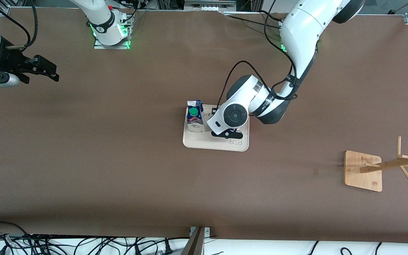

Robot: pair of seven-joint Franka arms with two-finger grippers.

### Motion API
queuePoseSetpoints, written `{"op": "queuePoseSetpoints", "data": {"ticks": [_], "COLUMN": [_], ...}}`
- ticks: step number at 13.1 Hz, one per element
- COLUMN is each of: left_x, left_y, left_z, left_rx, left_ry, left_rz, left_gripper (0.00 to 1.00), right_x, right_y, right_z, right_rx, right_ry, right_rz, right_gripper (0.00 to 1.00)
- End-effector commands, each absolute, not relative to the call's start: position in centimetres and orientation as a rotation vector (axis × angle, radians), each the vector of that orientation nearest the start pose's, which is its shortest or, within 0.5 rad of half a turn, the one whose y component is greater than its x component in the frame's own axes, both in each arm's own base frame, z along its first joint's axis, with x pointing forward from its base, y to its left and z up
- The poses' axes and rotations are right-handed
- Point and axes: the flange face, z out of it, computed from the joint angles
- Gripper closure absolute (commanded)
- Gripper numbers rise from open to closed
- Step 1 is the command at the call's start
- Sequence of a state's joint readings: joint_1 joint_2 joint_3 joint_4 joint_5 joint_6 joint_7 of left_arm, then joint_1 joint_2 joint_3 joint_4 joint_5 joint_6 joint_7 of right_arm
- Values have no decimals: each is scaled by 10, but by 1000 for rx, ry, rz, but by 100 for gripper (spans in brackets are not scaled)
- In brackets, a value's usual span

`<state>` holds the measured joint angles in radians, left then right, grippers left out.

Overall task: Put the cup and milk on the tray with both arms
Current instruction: 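Lower the mug onto the tray beside the carton, open the left gripper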

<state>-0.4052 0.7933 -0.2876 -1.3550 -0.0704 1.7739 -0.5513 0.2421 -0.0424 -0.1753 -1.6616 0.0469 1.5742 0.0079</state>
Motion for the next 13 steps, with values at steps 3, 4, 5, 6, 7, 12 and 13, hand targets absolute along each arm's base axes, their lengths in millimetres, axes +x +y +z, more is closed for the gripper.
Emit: {"op": "queuePoseSetpoints", "data": {"ticks": [3, 4, 5, 6, 7, 12, 13], "left_x": [554, 554, 556, 560, 561, 574, 577], "left_y": [-410, -407, -405, -402, -402, -387, -385], "left_z": [223, 215, 208, 208, 210, 246, 266], "left_rx": [-3043, -3028, -3016, -3021, -3025, -3028, -3018], "left_ry": [71, 32, 11, 14, 14, 5, 12], "left_rz": [727, 738, 737, 727, 722, 714, 724], "left_gripper": [95, 75, 15, 0, 0, 0, 0], "right_x": [538, 538, 538, 538, 537, 537, 537], "right_y": [37, 37, 37, 37, 37, 37, 37], "right_z": [608, 608, 608, 608, 608, 608, 608], "right_rx": [-3092, -3092, -3092, -3092, -3092, -3092, -3092], "right_ry": [-90, -90, -90, -90, -90, -90, -90], "right_rz": [82, 82, 82, 82, 84, 84, 84], "right_gripper": [0, 0, 0, 0, 0, 0, 0]}}
